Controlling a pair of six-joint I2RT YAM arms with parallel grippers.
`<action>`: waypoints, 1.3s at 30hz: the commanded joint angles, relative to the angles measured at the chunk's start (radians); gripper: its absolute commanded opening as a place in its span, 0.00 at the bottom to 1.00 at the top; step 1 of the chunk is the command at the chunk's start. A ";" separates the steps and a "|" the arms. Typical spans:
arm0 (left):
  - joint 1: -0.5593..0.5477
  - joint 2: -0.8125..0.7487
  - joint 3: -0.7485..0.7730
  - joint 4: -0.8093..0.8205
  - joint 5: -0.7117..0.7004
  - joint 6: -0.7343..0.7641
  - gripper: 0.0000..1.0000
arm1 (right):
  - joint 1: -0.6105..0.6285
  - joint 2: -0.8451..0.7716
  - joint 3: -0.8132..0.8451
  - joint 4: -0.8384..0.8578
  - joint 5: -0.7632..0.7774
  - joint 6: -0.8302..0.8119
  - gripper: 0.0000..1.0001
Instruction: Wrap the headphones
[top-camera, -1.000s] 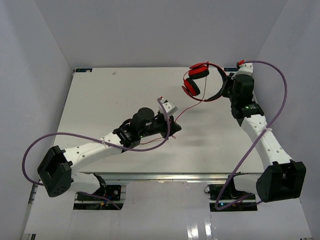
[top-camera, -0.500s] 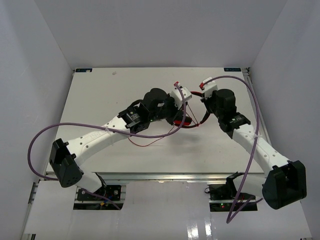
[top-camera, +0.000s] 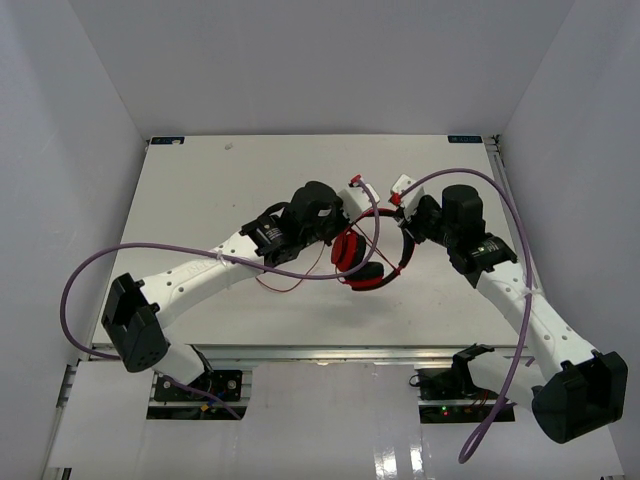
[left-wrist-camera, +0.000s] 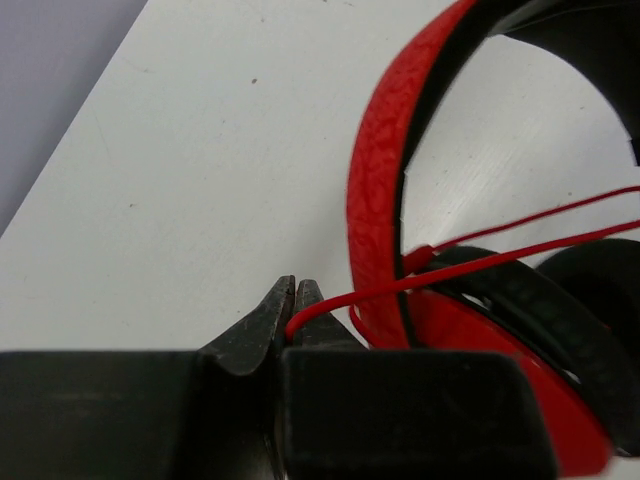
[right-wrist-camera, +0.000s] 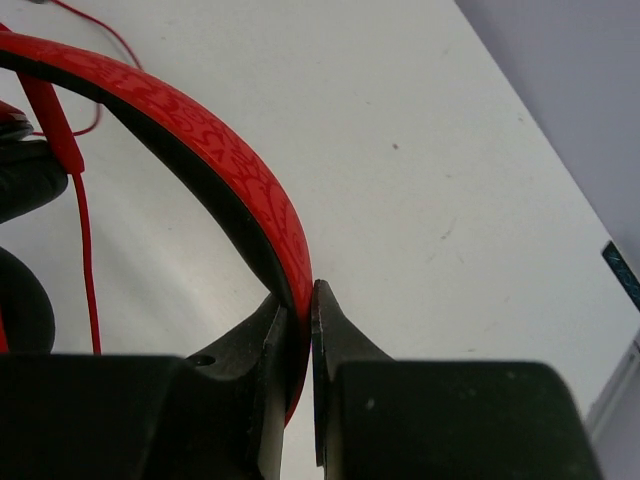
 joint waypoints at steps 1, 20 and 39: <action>0.045 -0.117 -0.057 0.128 -0.074 0.029 0.14 | -0.038 -0.020 0.074 -0.124 -0.196 0.031 0.08; 0.163 -0.271 -0.339 0.401 0.263 -0.228 0.34 | -0.235 0.141 0.180 -0.159 -0.658 0.369 0.08; 0.164 -0.400 -0.409 0.490 0.365 -0.313 0.13 | -0.359 0.241 0.166 -0.127 -0.575 0.395 0.08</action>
